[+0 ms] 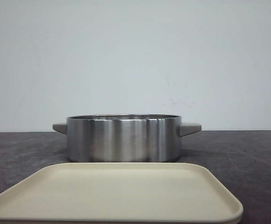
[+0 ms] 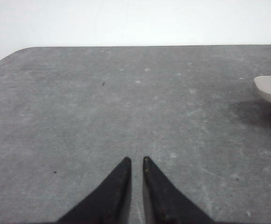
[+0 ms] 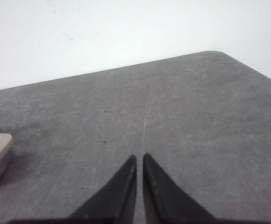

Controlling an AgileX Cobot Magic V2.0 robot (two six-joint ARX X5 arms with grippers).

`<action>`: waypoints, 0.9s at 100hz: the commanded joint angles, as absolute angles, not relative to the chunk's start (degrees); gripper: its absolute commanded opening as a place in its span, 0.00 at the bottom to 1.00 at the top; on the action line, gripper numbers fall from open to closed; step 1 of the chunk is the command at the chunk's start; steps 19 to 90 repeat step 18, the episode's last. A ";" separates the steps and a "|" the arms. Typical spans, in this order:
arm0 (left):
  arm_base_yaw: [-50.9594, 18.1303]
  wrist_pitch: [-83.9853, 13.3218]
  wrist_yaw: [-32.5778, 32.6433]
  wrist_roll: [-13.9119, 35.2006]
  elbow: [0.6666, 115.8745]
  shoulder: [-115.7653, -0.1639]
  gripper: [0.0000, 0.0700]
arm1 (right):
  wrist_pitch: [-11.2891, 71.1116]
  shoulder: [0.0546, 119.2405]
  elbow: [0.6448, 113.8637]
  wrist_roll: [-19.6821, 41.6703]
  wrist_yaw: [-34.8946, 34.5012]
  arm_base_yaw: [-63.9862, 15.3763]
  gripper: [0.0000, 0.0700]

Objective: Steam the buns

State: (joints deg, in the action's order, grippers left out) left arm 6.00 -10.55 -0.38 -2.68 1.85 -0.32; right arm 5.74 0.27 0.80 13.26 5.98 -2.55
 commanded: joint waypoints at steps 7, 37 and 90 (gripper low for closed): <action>6.20 -10.74 -0.62 -3.55 0.82 -0.25 0.00 | 5.13 0.21 0.69 13.02 6.02 -2.48 0.02; 6.20 -10.74 -0.60 -3.55 0.82 -0.25 0.00 | 5.13 0.21 0.69 13.02 6.02 -2.48 0.02; 6.20 -10.74 -0.60 -3.55 0.82 -0.25 0.00 | 5.13 0.21 0.69 13.02 6.02 -2.48 0.02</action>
